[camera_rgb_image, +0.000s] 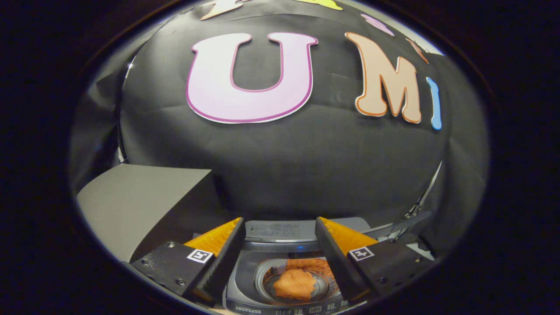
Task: Put the clothes into the washing machine and then close the washing machine lid.
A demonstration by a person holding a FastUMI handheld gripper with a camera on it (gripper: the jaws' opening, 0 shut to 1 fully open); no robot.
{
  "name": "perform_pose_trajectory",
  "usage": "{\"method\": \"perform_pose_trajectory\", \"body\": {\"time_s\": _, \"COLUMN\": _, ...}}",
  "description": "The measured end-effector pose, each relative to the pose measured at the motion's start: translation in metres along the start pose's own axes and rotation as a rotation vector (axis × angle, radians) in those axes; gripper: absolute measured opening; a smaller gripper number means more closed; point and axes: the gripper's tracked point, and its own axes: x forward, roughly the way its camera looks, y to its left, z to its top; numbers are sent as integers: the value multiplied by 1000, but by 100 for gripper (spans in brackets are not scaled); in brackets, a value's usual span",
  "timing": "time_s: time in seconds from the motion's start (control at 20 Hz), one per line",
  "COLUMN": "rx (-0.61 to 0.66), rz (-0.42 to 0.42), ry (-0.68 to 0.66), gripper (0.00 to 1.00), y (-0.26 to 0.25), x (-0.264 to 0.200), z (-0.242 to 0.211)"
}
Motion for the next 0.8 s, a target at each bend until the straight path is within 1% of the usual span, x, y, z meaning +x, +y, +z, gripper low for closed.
{"method": "perform_pose_trajectory", "body": {"time_s": 0.2, "rx": 8, "rz": 8, "ry": -23, "gripper": 97, "y": -4, "x": -14, "z": -16}}
{"method": "perform_pose_trajectory", "body": {"time_s": 0.35, "rx": 8, "rz": 9, "ry": -46, "gripper": 97, "y": -11, "x": -23, "z": -16}}
{"method": "perform_pose_trajectory", "body": {"time_s": 0.65, "rx": -20, "rz": 5, "ry": -156, "gripper": 97, "y": -37, "x": -53, "z": -7}}
{"method": "perform_pose_trajectory", "body": {"time_s": 0.8, "rx": -37, "rz": -2, "ry": -225, "gripper": 97, "y": -56, "x": -76, "z": -12}}
